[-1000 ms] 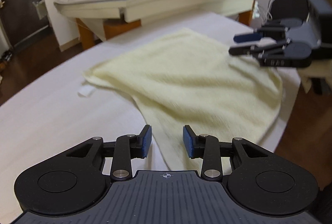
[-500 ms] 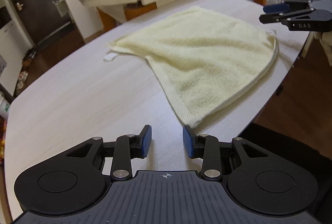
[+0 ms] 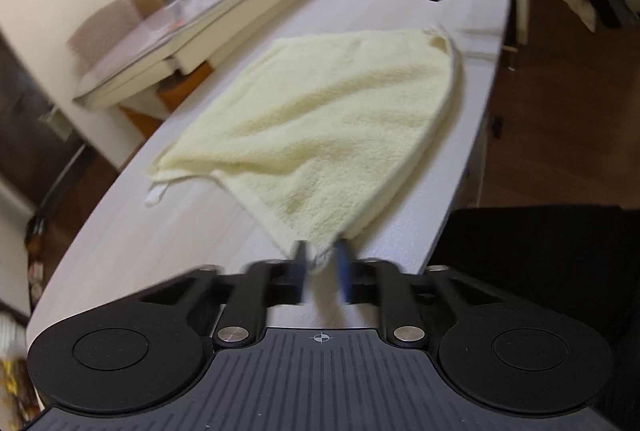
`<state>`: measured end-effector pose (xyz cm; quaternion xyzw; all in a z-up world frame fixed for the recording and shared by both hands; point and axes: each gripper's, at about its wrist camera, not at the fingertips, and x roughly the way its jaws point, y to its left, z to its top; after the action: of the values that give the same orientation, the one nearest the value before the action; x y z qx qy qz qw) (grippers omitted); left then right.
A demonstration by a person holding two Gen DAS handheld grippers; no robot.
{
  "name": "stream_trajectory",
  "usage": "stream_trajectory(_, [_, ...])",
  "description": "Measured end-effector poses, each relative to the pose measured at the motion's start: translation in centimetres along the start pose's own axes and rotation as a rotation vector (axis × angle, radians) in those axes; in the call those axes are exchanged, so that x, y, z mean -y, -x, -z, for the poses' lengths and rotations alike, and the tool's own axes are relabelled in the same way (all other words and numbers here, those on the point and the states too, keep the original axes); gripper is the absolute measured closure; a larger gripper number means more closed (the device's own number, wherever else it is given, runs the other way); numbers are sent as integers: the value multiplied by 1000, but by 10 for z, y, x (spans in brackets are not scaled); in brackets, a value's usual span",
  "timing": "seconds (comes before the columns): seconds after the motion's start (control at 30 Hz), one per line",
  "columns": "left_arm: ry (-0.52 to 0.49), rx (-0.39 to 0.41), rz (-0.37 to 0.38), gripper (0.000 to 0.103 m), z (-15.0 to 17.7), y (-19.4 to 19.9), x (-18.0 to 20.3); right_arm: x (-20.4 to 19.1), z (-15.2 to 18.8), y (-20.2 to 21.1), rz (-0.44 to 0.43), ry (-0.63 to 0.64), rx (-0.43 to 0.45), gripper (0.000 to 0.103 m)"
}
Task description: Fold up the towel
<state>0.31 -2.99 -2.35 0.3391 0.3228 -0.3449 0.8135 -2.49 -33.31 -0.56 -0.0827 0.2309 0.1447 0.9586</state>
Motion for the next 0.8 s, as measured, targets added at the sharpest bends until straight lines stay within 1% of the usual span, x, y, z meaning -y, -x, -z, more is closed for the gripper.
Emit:
stream_trajectory(0.03, [-9,-6,17,97,-1,2,1,-1,2,3,-17,22,0,58])
stream_trajectory(0.1, [-29,-3,14,97,0,12,3,-4,6,8,-53,87,-2,58])
stream_trajectory(0.23, [-26,-2,7,97,7,32,3,-16,13,10,-99,314,-32,59])
stream_trajectory(0.3, [-20,-9,2,97,10,38,5,-26,14,4,-114,475,-56,59])
stream_trajectory(0.33, [-17,-13,0,97,12,39,7,-27,12,0,-131,515,-65,58])
stream_trajectory(0.43, [8,-16,-8,97,15,40,11,-30,4,-14,-209,564,-97,57])
stream_trajectory(0.57, [41,-20,-17,96,18,41,15,-29,-6,-35,-334,574,-167,57])
stream_trajectory(0.67, [65,-22,-23,96,20,39,17,-17,-17,-51,-444,522,-228,56])
stream_trajectory(0.73, [76,-25,-26,96,20,39,17,-4,-24,-65,-520,465,-273,56])
stream_trajectory(0.77, [81,-27,-28,96,21,38,17,0,-26,-70,-537,453,-287,56])
stream_trajectory(0.8, [87,-28,-29,96,21,38,17,6,-28,-77,-574,431,-312,56])
